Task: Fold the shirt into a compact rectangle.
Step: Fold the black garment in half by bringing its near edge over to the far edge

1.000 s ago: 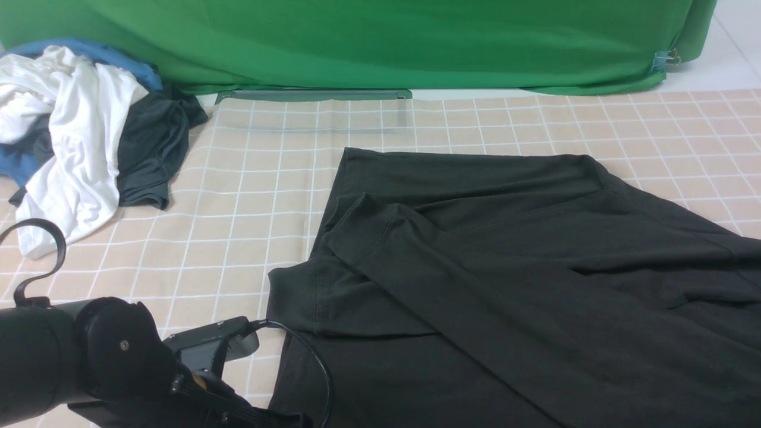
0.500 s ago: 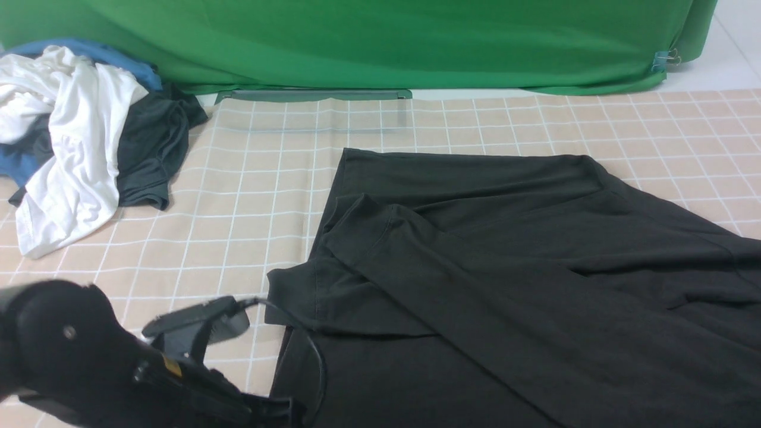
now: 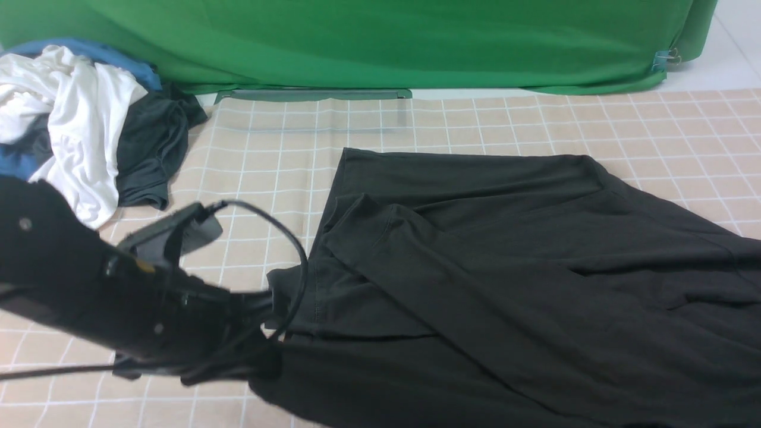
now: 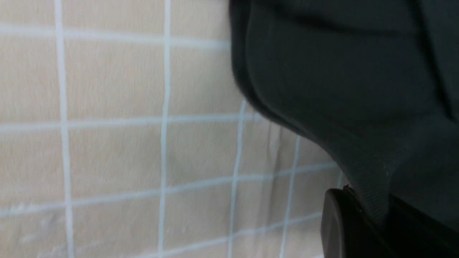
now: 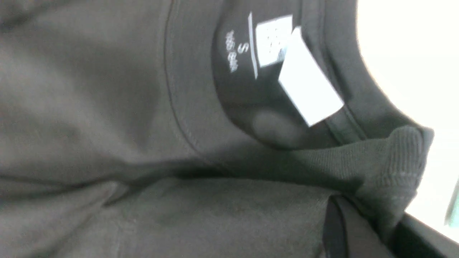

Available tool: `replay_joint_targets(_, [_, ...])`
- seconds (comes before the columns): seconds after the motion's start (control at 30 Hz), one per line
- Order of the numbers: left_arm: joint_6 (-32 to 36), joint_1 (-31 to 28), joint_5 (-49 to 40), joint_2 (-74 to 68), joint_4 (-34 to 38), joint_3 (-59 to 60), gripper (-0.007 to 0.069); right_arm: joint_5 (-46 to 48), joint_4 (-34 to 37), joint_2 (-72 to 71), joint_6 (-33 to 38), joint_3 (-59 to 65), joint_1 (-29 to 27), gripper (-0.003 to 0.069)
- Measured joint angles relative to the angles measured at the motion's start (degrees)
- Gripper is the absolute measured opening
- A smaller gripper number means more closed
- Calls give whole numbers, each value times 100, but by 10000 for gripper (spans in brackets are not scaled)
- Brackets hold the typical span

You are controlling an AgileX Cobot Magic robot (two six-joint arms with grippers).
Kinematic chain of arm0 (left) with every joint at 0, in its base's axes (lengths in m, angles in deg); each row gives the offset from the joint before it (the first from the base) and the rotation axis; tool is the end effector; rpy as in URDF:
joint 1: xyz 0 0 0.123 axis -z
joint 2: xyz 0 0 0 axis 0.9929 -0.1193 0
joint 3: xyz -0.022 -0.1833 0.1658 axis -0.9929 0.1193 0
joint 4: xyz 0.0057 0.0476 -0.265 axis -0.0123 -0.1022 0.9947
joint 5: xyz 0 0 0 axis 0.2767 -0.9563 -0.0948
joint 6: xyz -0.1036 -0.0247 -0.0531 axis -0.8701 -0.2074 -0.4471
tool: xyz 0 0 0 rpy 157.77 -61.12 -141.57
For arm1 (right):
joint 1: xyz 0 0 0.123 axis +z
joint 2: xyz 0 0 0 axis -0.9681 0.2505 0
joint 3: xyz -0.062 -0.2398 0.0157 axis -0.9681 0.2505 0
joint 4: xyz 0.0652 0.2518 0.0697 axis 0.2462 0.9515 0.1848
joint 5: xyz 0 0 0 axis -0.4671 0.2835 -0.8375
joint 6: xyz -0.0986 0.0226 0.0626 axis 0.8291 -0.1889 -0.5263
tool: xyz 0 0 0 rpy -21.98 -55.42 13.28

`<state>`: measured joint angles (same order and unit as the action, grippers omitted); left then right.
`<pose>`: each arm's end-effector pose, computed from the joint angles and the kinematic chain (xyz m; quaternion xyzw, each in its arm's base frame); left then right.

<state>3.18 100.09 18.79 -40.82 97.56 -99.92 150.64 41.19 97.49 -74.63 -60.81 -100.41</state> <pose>0.2385 -0.1187 0.1719 -0.0264 0.9637 -0.2401 0.1135 0.2571 -0.1547 0.1525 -0.2267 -0.9645 0.1330 0.0260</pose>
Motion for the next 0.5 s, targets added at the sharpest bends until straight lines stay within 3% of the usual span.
replay_joint_targets(0.5, [0,-18,97,-1699,83,-2249,16,-487,203,758,-664,-1001,0,58])
